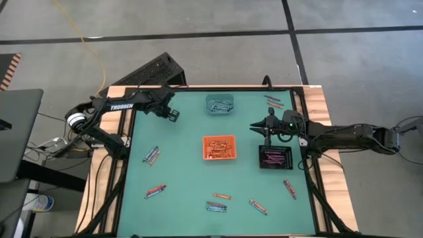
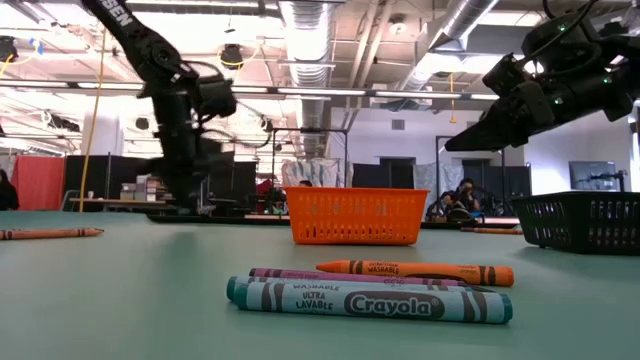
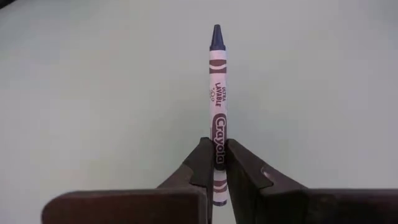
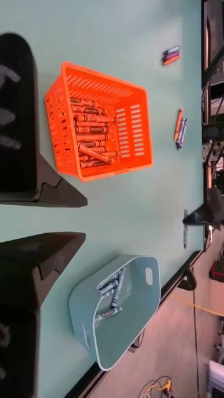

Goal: Sort crayons
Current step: Put the blue crayon into the blue bin

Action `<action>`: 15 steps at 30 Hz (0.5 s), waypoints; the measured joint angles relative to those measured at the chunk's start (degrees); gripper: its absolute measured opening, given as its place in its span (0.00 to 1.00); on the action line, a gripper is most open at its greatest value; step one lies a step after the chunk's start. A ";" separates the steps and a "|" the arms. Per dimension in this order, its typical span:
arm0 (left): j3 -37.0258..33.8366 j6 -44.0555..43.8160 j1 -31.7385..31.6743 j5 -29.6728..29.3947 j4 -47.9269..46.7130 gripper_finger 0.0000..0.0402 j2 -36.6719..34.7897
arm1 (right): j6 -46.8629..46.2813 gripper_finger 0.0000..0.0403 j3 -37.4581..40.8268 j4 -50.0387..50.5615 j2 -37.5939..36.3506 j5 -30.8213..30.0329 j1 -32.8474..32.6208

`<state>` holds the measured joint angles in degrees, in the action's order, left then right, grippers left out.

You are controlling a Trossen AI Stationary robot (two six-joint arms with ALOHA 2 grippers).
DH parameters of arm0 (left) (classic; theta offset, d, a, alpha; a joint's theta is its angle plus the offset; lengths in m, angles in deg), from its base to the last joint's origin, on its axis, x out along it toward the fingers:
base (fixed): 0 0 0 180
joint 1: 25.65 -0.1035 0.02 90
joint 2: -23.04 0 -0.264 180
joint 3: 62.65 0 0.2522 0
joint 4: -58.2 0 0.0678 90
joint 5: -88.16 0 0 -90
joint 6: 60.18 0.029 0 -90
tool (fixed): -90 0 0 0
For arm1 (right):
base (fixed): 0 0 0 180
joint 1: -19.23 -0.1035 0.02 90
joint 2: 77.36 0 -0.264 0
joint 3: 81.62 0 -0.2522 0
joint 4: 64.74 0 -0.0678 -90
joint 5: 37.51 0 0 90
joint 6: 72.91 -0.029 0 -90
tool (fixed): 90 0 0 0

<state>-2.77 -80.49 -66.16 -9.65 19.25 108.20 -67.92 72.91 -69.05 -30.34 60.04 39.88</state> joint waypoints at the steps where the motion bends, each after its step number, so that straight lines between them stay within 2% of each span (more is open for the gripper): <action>1: 0.82 0.17 0.84 0.98 0.57 0.04 0.11 | 0.00 0.18 0.00 0.00 0.00 0.00 0.00; 8: 7.56 2.00 7.57 2.08 8.95 0.04 0.39 | 0.00 0.18 0.00 -0.06 0.00 0.00 0.00; 15: 14.66 10.20 12.09 -0.18 12.79 0.04 3.14 | 0.00 0.18 0.01 -1.10 -0.01 -0.02 -0.01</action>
<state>11.90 -70.29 -54.07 -9.83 32.05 111.34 -67.92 72.92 -70.14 -30.35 60.02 39.87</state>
